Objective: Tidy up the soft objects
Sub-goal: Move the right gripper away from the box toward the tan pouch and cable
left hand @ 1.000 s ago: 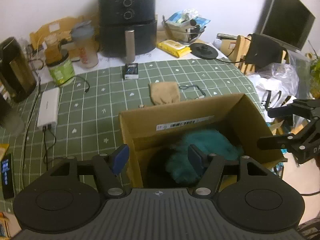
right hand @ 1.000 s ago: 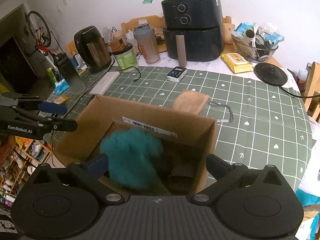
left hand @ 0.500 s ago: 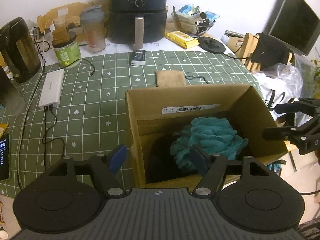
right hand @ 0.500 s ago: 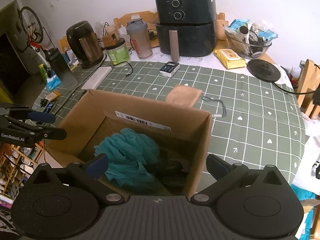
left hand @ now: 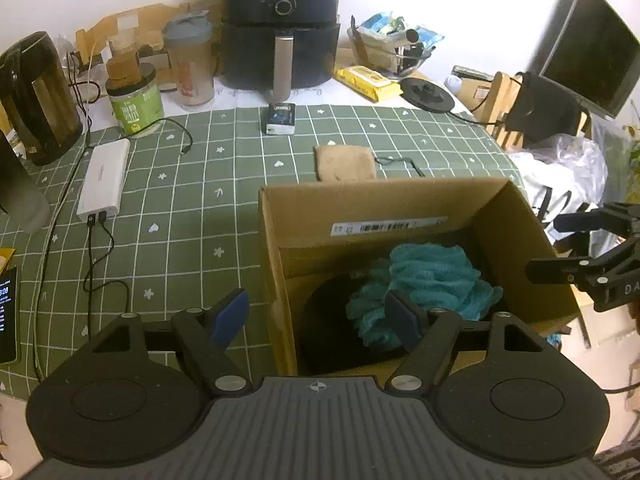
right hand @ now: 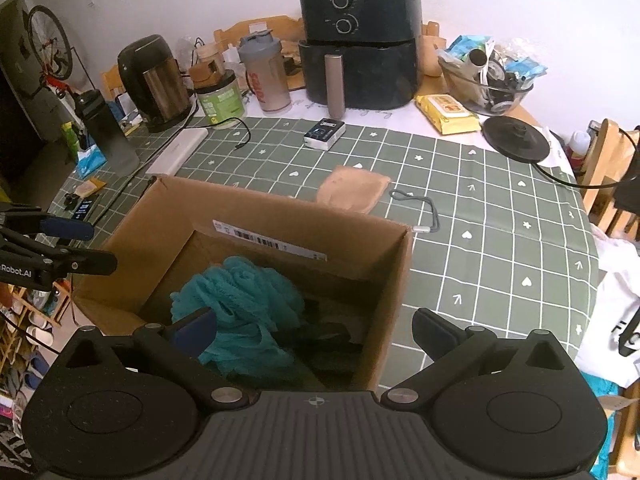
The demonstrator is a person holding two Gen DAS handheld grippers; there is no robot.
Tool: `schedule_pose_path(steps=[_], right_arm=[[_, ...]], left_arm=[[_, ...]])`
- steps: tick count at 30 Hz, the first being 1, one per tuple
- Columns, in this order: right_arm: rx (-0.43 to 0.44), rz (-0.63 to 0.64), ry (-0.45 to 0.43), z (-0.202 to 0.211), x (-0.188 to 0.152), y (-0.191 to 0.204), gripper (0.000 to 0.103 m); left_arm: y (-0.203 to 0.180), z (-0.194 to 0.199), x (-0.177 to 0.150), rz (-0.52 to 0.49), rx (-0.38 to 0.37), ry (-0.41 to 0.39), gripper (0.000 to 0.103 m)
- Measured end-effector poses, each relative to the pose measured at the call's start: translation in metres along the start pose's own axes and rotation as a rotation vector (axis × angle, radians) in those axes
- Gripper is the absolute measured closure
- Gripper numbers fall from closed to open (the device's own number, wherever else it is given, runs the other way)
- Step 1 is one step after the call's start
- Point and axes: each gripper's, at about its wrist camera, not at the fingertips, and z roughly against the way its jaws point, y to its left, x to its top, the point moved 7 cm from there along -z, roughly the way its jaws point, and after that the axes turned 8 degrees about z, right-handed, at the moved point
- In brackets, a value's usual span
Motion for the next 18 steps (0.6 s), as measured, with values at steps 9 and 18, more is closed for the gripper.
schedule_pose_path(steps=[9, 18], right_arm=[[-0.018, -0.05, -0.019, -0.005, 0.006, -0.012, 0.0], [-0.048, -0.114, -0.024, -0.013, 0.013, -0.035, 0.0]], left_arm=[[0.001, -0.007, 0.015, -0.004, -0.008, -0.019, 0.029], [0.001, -0.02, 0.027, -0.004, -0.033, 0.007, 0.029]])
